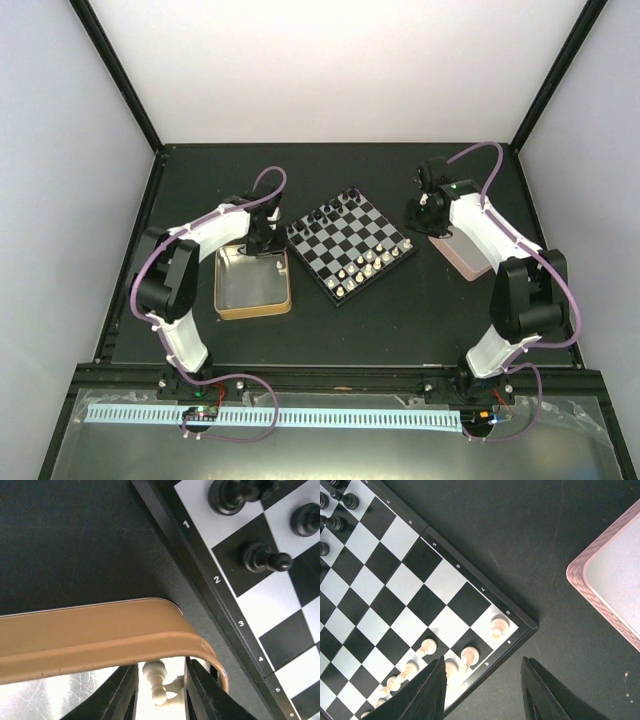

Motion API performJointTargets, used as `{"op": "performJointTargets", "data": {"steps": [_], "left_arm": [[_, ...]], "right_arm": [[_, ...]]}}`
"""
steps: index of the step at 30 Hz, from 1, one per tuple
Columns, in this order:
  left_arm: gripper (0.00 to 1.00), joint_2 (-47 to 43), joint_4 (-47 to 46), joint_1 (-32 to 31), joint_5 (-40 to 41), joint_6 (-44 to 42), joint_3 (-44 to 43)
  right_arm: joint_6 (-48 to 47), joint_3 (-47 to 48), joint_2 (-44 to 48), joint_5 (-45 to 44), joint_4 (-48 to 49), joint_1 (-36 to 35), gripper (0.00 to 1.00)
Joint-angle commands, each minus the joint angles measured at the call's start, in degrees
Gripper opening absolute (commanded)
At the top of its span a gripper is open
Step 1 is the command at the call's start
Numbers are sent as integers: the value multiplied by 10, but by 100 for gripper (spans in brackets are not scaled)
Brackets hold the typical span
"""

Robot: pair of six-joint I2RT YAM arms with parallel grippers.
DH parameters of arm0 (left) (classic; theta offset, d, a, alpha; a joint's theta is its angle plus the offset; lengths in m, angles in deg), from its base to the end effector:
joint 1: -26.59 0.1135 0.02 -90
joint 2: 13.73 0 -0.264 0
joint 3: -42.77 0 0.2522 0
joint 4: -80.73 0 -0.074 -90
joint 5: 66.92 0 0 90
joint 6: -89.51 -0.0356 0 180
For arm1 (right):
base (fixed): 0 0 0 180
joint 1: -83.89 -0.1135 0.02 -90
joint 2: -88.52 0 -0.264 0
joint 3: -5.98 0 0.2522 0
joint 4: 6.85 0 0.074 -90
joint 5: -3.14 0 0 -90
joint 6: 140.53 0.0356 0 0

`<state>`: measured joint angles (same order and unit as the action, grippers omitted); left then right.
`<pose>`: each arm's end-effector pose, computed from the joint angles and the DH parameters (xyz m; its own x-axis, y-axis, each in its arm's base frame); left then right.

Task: Set up the chess pieces on the board
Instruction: Pick up the chess piece from the storage box.

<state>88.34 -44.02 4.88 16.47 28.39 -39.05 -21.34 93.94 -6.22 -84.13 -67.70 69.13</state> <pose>0.3136 -0.1293 0.1785 -0.9780 -0.1270 -0.1654 -0.0892 0.9717 -0.2185 0.3225 0.0867 0.2455 -0.9133 0.2631 -0.3108 0.1987 0.9541 0.2241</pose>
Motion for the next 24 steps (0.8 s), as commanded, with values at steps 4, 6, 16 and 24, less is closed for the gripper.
{"op": "performJointTargets", "data": {"steps": [4, 6, 16, 24], "left_arm": [[26, 17, 18, 0, 10, -7, -15], [23, 19, 22, 0, 5, -6, -15], [21, 27, 29, 0, -14, 1, -7], [18, 26, 39, -2, -11, 5, 0]], "right_arm": [[12, -10, 22, -9, 9, -3, 43], [12, -10, 23, -8, 9, -3, 43], [13, -19, 26, -7, 13, -3, 43], [11, -29, 33, -3, 18, -3, 43]]}}
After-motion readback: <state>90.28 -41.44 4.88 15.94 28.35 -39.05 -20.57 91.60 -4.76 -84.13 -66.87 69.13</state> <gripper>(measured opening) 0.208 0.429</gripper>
